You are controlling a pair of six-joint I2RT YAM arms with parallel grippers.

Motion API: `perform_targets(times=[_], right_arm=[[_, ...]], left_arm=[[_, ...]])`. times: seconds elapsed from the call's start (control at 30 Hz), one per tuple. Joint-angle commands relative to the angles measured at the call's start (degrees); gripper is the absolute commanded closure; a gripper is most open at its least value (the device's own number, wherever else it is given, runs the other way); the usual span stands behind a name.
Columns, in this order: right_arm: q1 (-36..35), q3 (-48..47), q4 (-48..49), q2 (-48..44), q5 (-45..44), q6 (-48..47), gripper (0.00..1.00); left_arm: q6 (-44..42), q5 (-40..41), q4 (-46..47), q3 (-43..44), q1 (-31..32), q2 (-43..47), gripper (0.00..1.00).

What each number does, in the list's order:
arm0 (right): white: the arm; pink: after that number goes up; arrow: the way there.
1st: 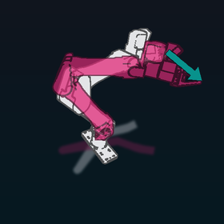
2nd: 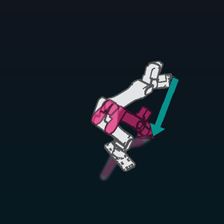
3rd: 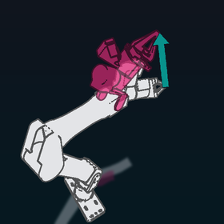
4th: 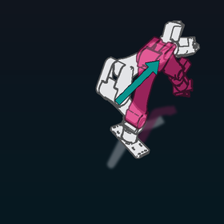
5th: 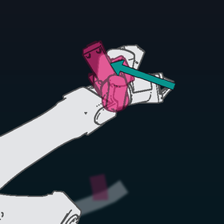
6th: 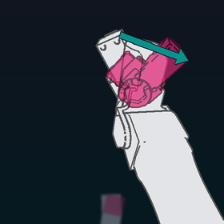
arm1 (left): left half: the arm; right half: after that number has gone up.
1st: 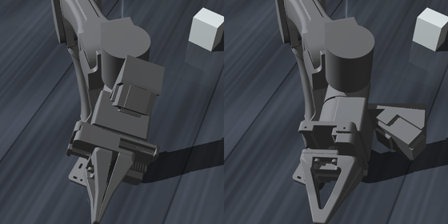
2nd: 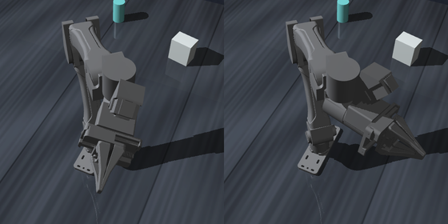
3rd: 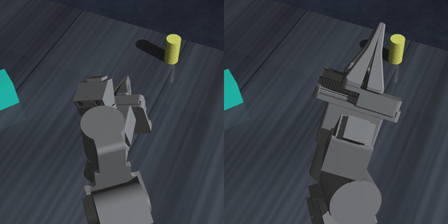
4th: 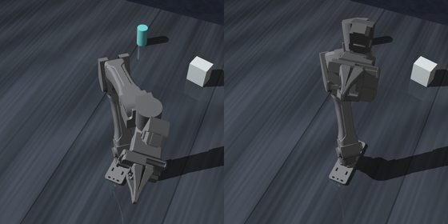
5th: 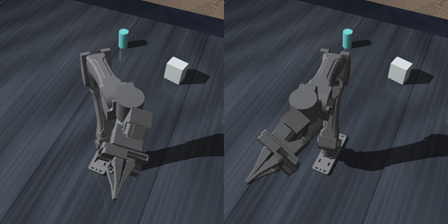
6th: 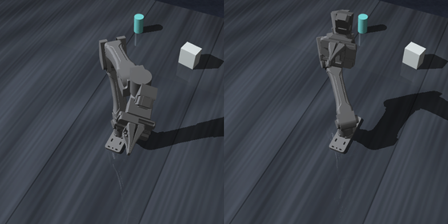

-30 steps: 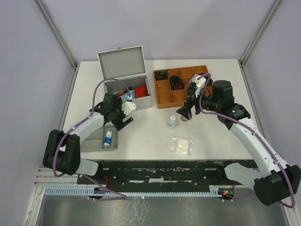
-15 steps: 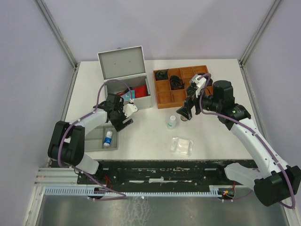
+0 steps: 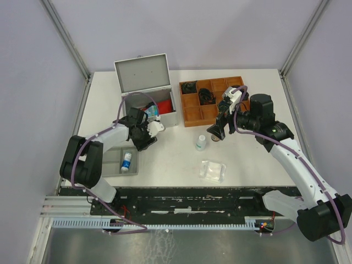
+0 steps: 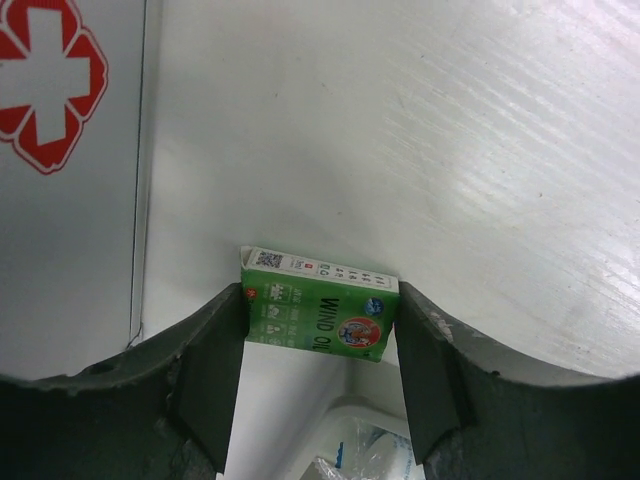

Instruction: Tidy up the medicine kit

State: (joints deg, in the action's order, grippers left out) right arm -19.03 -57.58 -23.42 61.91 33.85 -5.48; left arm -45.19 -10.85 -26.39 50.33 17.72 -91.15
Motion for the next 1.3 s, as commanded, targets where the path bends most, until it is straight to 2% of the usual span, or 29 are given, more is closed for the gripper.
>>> perform_targets(times=[0.0, 0.17, 0.43, 0.57, 0.73, 0.97, 1.27], right_arm=[[0.2, -0.4, 0.9, -0.8, 0.5, -0.7, 0.00], [0.2, -0.4, 0.9, -0.8, 0.5, -0.8, 0.00], [0.2, -0.5, 0.9, -1.1, 0.6, -0.7, 0.00], [0.3, -0.6, 0.8, -1.3, 0.5, -0.5, 0.00], [0.4, -0.7, 0.8, -1.4, 0.2, -0.3, 0.00], [0.4, -2.0, -1.0, -0.5, -2.3, -1.2, 0.00], [0.3, -4.6, -9.2, 1.6, -7.3, -4.0, 0.02]], left_arm=[[-1.0, -2.1, 0.0, 0.8, 1.4, 0.3, 0.39], [0.8, -3.4, -0.1, 1.2, 2.4, 3.2, 0.44], [4.3, -10.3, -2.4, 4.1, 4.8, 12.4, 0.44], [8.7, -13.0, -2.6, 7.5, 4.8, 16.5, 0.45], [15.4, -8.8, 0.9, 12.7, 4.8, 19.2, 0.45], [20.3, 2.7, 3.6, 20.5, 4.3, 12.0, 0.44], [22.9, 6.0, 6.0, 25.8, 0.9, 0.6, 0.44]])
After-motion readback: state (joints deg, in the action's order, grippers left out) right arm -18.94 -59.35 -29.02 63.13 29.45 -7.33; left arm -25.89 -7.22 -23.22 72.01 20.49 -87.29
